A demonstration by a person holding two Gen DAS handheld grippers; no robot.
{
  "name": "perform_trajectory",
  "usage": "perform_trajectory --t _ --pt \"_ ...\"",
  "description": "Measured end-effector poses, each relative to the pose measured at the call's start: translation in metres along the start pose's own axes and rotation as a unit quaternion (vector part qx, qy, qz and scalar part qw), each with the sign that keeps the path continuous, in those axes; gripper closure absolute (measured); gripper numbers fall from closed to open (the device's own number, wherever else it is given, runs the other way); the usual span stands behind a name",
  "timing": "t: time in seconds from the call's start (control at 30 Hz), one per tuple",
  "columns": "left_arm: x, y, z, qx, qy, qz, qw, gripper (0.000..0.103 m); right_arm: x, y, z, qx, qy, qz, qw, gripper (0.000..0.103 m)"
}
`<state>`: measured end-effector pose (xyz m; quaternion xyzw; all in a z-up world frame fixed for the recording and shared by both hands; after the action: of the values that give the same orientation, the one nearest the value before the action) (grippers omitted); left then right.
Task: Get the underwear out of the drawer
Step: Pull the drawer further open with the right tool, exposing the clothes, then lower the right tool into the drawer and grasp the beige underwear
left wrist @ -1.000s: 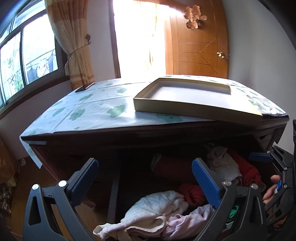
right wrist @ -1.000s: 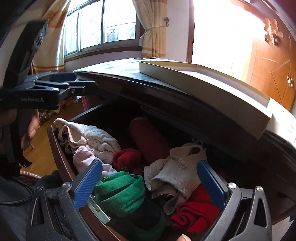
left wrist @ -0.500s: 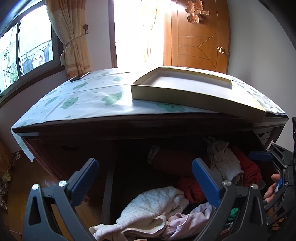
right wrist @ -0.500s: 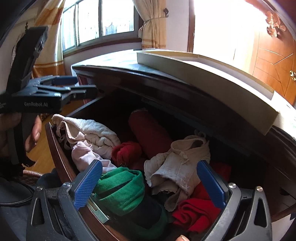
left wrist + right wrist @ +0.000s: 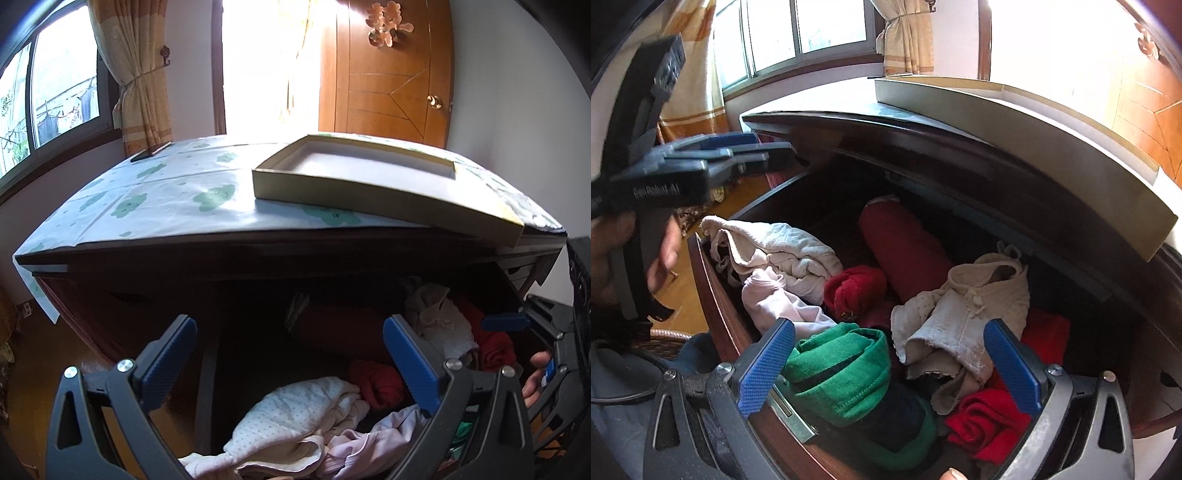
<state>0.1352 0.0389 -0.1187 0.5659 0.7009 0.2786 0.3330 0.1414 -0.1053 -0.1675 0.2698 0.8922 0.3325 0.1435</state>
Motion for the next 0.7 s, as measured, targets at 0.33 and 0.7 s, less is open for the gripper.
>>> perform_trajectory --t 0.33,0.7 --pt "-0.012 -0.022 0.017 0.03 -0.004 0.025 0.9992 0.0 -0.013 -0.002 -0.001 0.0 0.002 0.048 0.999 0.0" --pt "-0.012 -0.024 0.017 0.031 -0.003 0.022 0.9993 0.0 -0.029 0.01 -0.005 0.057 -0.056 0.039 0.996 0.001"
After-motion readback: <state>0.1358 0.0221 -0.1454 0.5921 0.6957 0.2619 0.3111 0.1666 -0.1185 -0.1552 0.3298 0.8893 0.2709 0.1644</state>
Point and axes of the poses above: each gripper's, at about its wrist camera, not at the fingertips, and z roughly the way its jaws point, x to its left, y to its top, the point moved 9 cm from there along z, roughly the way its jaws point, and after that the axes turned 10 degrees about -z, right-handed, at the moved point
